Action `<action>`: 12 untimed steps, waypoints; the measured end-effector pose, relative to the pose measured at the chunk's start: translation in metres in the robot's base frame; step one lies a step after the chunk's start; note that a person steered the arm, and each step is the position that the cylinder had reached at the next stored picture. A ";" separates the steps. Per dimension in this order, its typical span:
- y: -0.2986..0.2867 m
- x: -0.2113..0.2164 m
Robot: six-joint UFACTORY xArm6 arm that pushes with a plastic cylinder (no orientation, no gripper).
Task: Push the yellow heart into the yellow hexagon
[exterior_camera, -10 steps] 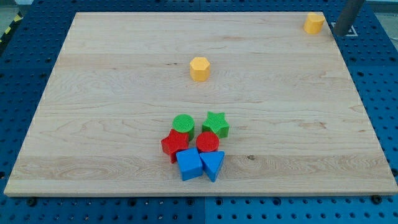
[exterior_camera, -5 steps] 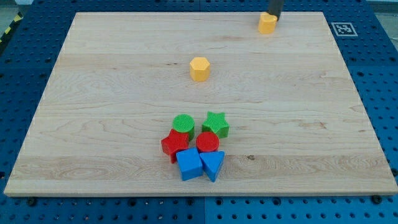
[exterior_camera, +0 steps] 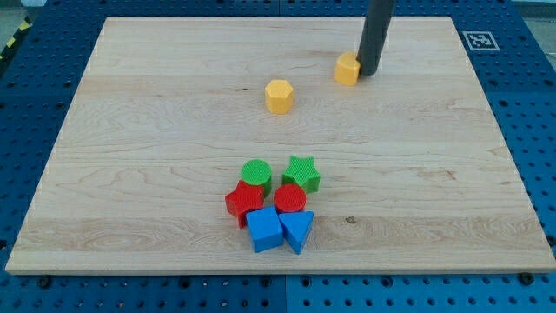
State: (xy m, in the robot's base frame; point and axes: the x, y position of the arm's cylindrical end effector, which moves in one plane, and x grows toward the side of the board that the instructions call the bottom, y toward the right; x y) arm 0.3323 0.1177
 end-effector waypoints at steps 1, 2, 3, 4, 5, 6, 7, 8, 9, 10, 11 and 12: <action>-0.040 0.007; -0.043 -0.006; -0.043 -0.019; -0.050 -0.019; -0.059 -0.007; -0.074 0.013; -0.078 0.007; -0.087 -0.018; -0.108 -0.020; -0.118 -0.018; -0.118 -0.012; -0.117 -0.012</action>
